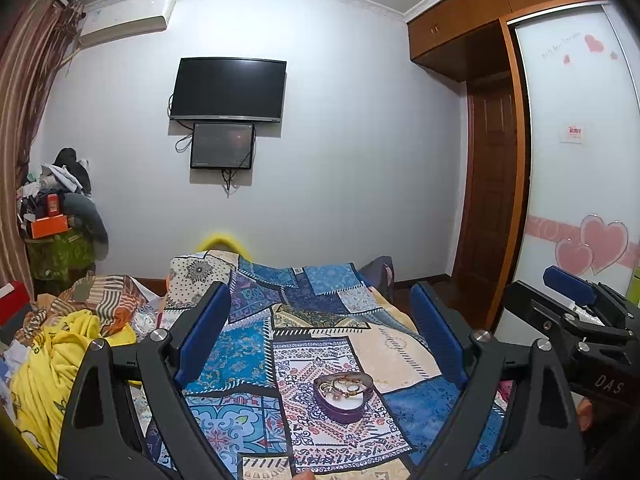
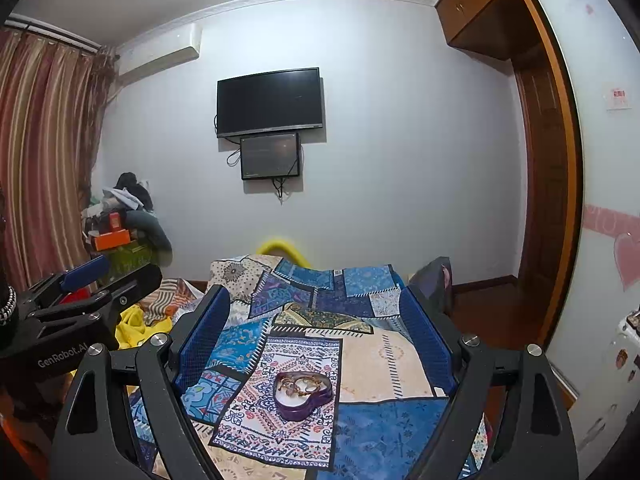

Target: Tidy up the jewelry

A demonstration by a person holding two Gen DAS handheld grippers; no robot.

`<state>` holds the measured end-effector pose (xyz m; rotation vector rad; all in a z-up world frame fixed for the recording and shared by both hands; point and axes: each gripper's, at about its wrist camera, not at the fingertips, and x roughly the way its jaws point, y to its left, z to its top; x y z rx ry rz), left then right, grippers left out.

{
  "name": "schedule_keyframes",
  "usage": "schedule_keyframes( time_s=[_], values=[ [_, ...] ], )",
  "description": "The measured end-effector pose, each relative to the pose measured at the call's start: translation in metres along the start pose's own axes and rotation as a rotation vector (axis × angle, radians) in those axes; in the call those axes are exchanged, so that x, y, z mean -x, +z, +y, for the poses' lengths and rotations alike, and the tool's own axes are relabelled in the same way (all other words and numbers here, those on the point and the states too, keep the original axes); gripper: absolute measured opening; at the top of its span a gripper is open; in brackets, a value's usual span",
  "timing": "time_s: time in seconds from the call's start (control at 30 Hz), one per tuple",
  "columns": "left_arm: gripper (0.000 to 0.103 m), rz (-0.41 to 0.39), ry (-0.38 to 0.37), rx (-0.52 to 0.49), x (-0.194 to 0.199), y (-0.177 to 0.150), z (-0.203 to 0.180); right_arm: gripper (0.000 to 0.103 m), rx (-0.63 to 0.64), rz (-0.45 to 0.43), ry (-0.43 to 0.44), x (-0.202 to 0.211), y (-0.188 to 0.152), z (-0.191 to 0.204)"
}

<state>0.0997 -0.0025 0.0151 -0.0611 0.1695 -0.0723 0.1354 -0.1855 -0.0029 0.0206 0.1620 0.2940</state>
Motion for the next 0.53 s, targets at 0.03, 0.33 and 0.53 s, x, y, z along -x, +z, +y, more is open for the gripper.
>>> schedule_keyframes(
  time_s=[0.03, 0.33, 0.53],
  values=[
    [0.091, 0.000, 0.001, 0.000, -0.0001, -0.0003, -0.0002, 0.084, 0.000, -0.001, -0.001, 0.0002, 0.0002, -0.0001],
    [0.092, 0.008, -0.003, 0.003, -0.0028, -0.0011, 0.0009, 0.084, -0.002, 0.003, -0.002, -0.0009, 0.0007, -0.0004],
    [0.092, 0.015, -0.007, 0.009, -0.0055, -0.0021, 0.0008, 0.084, -0.006, 0.010, -0.003, -0.0040, 0.0017, -0.0014]
  ],
)
